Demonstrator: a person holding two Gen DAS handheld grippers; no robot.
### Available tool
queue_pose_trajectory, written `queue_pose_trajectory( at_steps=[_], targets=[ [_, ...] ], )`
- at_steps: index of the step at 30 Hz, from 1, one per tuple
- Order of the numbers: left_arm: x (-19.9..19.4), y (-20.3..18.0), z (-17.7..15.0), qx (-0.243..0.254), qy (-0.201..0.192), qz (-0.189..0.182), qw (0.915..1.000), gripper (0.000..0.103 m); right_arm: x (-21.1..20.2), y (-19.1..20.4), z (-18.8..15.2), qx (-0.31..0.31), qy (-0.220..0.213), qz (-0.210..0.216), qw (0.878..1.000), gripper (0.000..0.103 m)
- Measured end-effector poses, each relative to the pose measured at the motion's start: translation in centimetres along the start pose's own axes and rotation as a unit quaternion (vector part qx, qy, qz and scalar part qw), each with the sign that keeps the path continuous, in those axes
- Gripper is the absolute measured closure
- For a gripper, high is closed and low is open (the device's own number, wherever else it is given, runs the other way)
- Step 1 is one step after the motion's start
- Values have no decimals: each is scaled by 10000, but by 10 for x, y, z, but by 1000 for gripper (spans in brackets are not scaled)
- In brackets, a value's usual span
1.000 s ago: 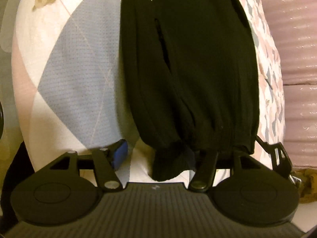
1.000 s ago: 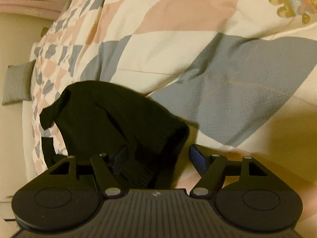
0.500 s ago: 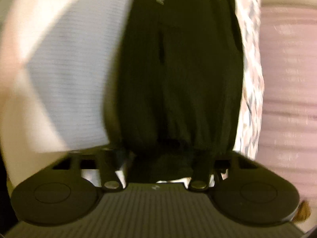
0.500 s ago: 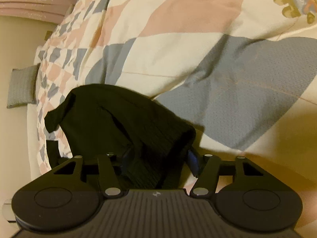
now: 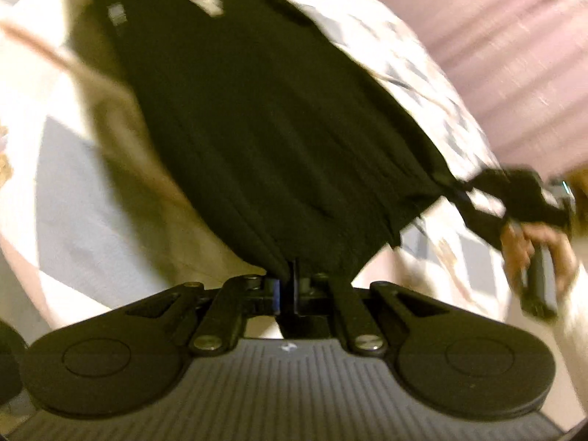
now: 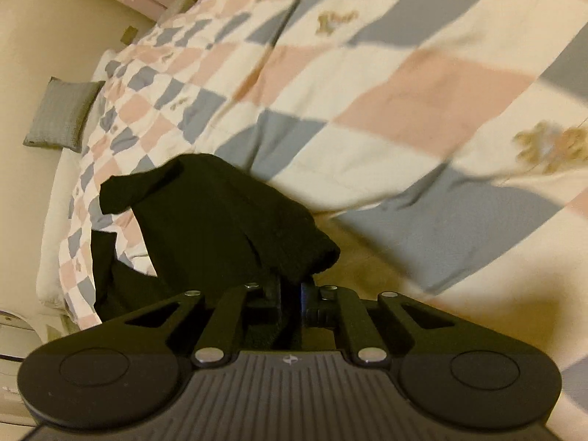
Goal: Fold clothes
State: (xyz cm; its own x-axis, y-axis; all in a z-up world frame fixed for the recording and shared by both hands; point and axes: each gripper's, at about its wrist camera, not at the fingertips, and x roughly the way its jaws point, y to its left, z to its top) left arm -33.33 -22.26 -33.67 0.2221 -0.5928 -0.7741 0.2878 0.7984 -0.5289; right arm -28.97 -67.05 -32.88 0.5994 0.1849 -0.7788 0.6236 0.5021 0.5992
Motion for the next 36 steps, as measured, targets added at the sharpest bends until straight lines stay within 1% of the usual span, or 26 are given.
queue_pose_trajectory(
  at_steps=[2, 4, 6, 9, 11, 12, 13, 14, 15, 16, 17, 18, 19, 21, 22, 23, 24, 25, 26, 27, 28, 30, 32, 34, 36],
  targets=[
    [-4, -22, -12, 276, 120, -152, 9994, 99, -21, -6, 4, -90, -44, -170, 9998, 95],
    [-3, -35, -21, 434, 289, -321, 9981, 99, -37, -16, 5, -183, -108, -368, 9991, 95],
    [4, -52, -35, 605, 555, -500, 9954, 99, -53, -30, 5, -180, -198, -594, 9979, 95],
    [22, -73, -57, 975, 1037, -711, 9873, 99, -72, -57, 0, -126, -358, -1041, 9938, 95],
    [38, -83, -74, 1260, 1381, -811, 9790, 98, -70, -81, -7, 57, -296, -1170, 9927, 95],
    [54, -85, -77, 1312, 1593, -667, 9762, 98, -69, -93, -11, 149, -265, -1234, 9919, 94],
    [72, -86, -80, 1348, 1812, -487, 9729, 96, -66, -105, -14, 249, -210, -1298, 9910, 90],
    [82, -83, -81, 1354, 2036, -304, 9692, 95, -59, -114, -17, 384, -71, -1387, 9896, 86],
    [90, -79, -83, 1354, 2260, -120, 9646, 93, -52, -120, -20, 504, 60, -1564, 9864, 69],
    [89, -77, -81, 1312, 2434, -105, 9610, 89, -48, -122, -22, 526, 152, -1753, 9830, 54],
    [84, -75, -76, 1322, 2564, -174, 9573, 84, -47, -123, -25, 541, 195, -1894, 9802, 52],
    [81, -78, -66, 1459, 2608, -258, 9539, 76, -51, -122, -28, 533, 67, -1870, 9809, 50],
    [78, -82, -55, 1615, 2638, -343, 9503, 73, -57, -122, -31, 579, -53, -1814, 9817, 46],
    [62, -85, -32, 1836, 2475, -364, 9506, 72, -74, -129, -37, 1051, -238, -1475, 9832, 46],
    [53, -87, -21, 1941, 2384, -368, 9508, 69, -83, -133, -42, 1307, -341, -1250, 9829, 46],
    [45, -88, -10, 2047, 2292, -372, 9509, 67, -94, -137, -50, 1599, -475, -867, 9822, 46],
    [40, -85, 1, 2037, 2201, -232, 9537, 64, -103, -140, -59, 1766, -580, -603, 9807, 46],
    [37, -81, 13, 2005, 2110, -65, 9567, 64, -112, -142, -69, 1917, -671, -359, 9785, 49],
    [33, -77, 24, 1973, 2017, 101, 9593, 64, -119, -144, -79, 2003, -704, -210, 9770, 51],
    [26, -73, 34, 1936, 1927, 216, 9617, 64, -123, -145, -90, 2044, -688, -142, 9764, 61],
    [20, -67, 45, 1869, 1857, 289, 9642, 64, -126, -146, -102, 2041, -652, -120, 9767, 68],
    [22, -63, 64, 1661, 1767, 311, 9696, 64, -124, -140, -129, 1706, -442, -414, 9835, 68],
    [22, -58, 86, 1488, 1764, 219, 9728, 64, -115, -131, -158, 1235, -289, -813, 9886, 66],
    [25, -55, 105, 1471, 1835, 176, 9718, 64, -100, -124, -180, 1004, -278, -1017, 9893, 64],
    [30, -50, 123, 1537, 1936, 151, 9689, 64, -82, -119, -193, 920, -418, -1256, 9869, 64]
  ],
)
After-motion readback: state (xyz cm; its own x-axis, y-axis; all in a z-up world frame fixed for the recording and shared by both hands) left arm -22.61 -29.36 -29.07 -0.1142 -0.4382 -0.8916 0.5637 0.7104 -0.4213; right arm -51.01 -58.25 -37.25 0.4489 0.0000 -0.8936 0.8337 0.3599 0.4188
